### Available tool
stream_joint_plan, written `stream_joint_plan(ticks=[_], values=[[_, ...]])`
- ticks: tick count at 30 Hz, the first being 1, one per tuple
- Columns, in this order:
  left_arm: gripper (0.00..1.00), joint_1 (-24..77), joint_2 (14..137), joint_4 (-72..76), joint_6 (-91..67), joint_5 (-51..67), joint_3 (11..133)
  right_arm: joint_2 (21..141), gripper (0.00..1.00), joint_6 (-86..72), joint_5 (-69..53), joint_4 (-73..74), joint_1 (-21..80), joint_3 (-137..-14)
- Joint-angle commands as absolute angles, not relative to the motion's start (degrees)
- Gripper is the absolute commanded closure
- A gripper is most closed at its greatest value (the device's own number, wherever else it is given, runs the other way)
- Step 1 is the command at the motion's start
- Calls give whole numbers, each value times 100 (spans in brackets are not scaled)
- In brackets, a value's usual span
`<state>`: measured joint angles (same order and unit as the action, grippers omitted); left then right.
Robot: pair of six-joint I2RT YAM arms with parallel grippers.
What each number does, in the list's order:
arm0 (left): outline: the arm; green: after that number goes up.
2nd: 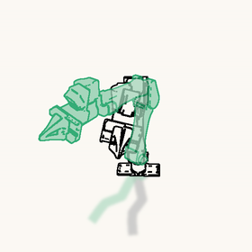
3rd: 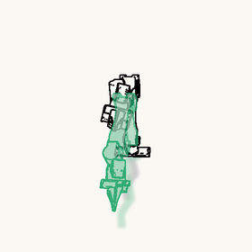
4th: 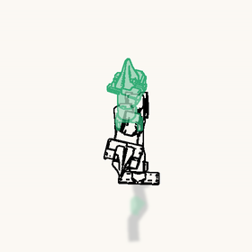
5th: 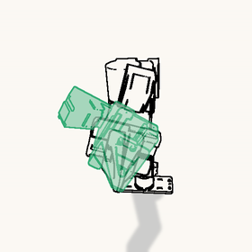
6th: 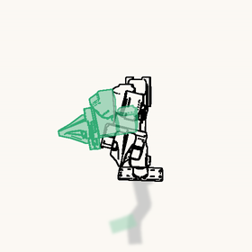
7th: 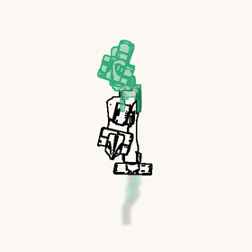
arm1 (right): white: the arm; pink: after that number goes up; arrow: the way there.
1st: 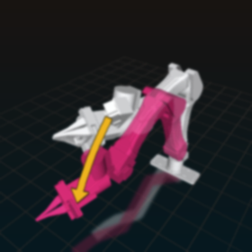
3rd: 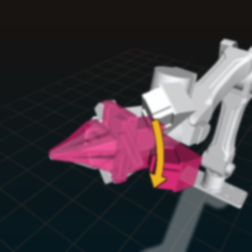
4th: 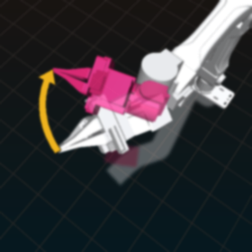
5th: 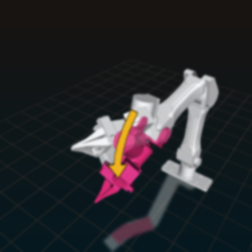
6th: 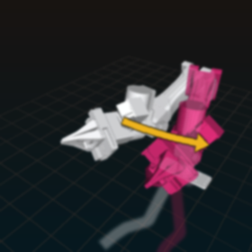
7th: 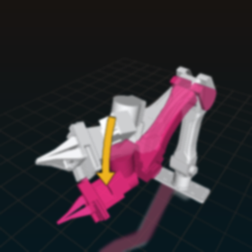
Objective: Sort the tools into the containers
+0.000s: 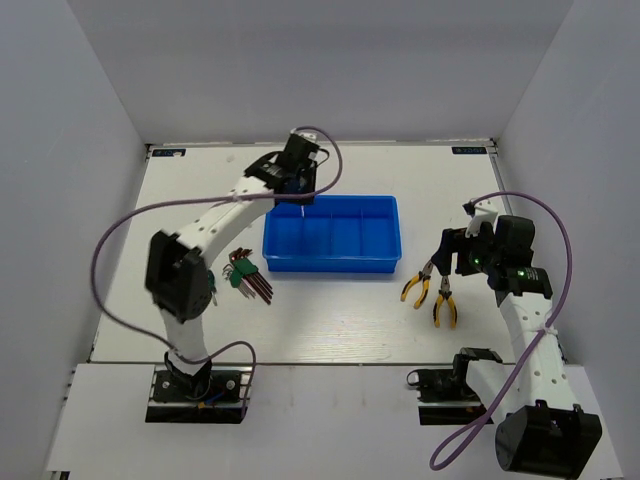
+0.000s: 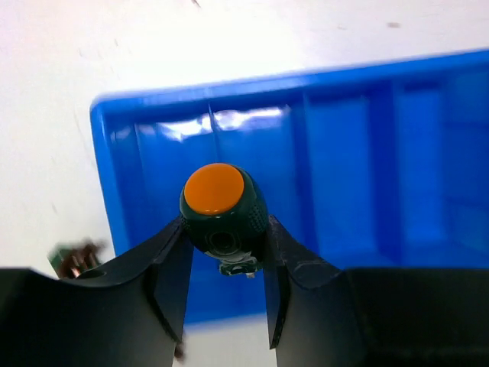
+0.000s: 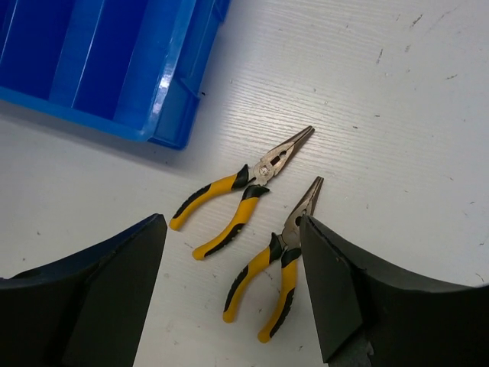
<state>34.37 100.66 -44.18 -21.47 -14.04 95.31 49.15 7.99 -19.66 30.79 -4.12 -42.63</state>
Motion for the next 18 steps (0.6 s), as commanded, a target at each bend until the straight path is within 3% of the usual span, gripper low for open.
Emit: stream_joint_plan(ticks=[1, 15, 18], values=[[100, 3472, 10994, -4887, -1143, -2238, 10151, 4878, 23, 896, -2065, 3094, -422, -4456], [100, 3340, 10969, -4263, -1046, -2725, 9484, 4843, 22, 914, -2039, 3129, -422, -4456], [85, 3393, 10969, -4263, -1160, -2725, 9159, 4834, 22, 897, -2013, 3129, -422, -4456]])
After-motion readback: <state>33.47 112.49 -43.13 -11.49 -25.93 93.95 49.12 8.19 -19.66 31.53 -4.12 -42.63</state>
